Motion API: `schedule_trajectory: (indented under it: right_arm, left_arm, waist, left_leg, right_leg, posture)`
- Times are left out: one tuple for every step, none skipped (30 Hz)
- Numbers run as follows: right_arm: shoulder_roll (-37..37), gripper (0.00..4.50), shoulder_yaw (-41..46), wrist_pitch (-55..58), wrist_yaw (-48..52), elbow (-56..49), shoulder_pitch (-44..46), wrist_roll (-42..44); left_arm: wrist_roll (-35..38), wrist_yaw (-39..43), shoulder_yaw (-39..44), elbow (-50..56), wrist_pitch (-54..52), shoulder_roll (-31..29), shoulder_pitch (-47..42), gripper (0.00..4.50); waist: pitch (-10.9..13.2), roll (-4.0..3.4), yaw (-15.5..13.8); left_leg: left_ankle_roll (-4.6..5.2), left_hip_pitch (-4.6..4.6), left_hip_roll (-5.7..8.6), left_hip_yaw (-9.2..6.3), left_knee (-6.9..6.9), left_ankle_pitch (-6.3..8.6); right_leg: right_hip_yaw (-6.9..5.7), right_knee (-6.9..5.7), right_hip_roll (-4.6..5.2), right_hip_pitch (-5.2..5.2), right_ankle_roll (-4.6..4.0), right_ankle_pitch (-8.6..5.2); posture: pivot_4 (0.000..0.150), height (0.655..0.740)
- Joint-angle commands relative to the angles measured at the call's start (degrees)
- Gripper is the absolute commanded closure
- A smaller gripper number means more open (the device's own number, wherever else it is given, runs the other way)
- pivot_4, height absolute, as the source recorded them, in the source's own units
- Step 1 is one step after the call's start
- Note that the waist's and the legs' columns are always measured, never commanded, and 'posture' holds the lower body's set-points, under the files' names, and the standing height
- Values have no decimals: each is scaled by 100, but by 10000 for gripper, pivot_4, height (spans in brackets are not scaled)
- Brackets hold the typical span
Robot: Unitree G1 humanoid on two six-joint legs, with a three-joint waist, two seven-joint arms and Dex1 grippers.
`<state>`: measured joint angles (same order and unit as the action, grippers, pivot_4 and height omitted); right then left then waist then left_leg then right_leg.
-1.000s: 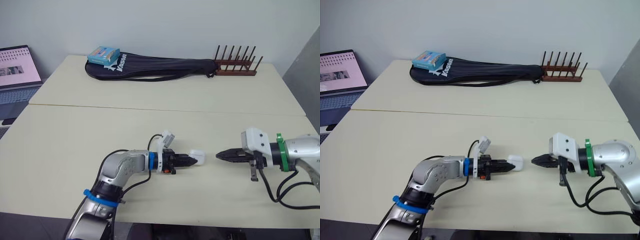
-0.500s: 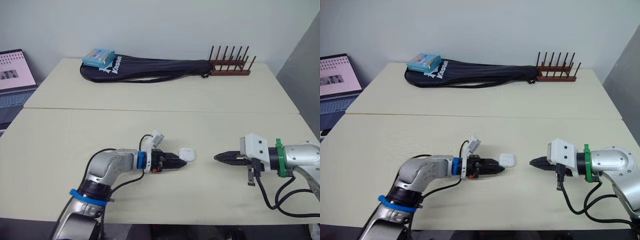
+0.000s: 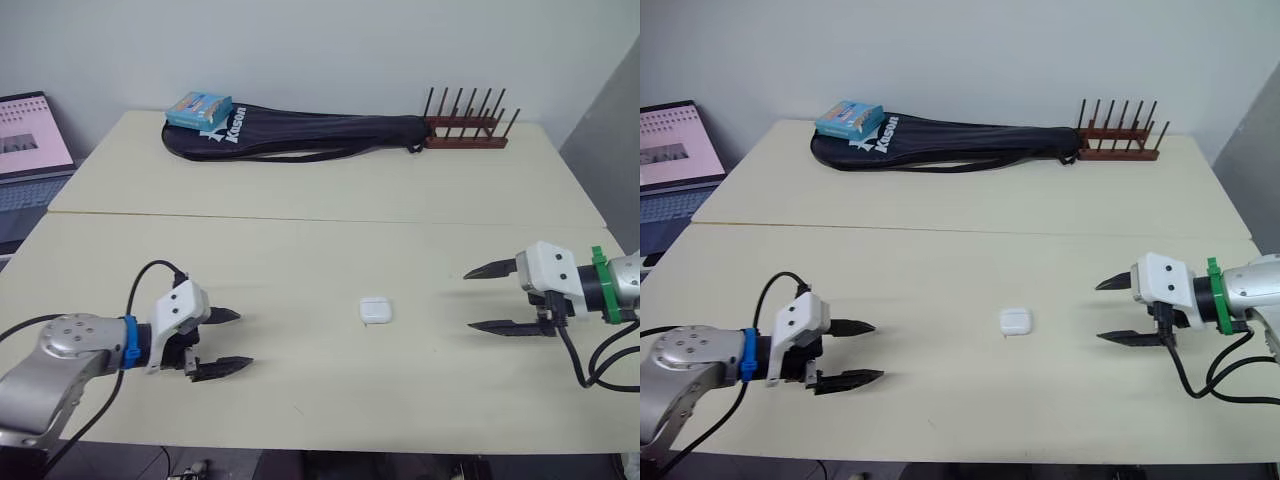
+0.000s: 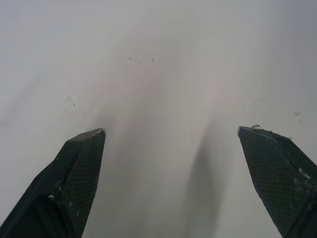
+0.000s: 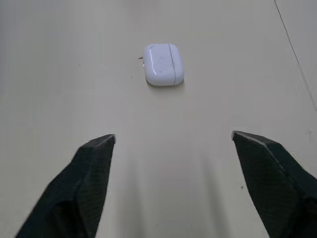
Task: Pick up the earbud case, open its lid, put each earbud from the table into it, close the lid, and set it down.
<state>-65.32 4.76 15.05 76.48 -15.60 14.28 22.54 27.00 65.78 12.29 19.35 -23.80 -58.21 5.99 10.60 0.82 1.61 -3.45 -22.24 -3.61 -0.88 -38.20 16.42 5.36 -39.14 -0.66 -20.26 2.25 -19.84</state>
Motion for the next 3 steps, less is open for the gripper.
schedule_trajectory:
  right_arm:
    - [-128, 6793, 181, -216, 242, 58, 54, 27]
    - [-118, 6793, 165, -226, 258, 62, 63, 28]
    - [-93, 6793, 142, -222, 253, 62, 85, 32]
  left_arm:
    - [213, 101, 372, 289, 165, 21, -39, 0]
    - [259, 84, 353, 279, 138, 57, -141, 0]
    - [311, 31, 320, 263, 104, 115, -264, 0]
  waist:
    - [0, 0, -23]
    - [0, 0, -23]
    - [0, 0, -23]
  left_leg:
    - [0, -10, 0, -4, -1, 0]
    - [0, -14, 0, -6, -1, 0]
    - [0, -16, 0, -7, -1, 0]
  right_leg:
    - [-7, 5, 1, -1, 0, 0]
    - [-11, 6, 2, -4, 0, 0]
    - [-12, 6, 2, -4, 0, 0]
  posture:
    - [1500, 7274]
    - [1500, 7274]
    - [1500, 7274]
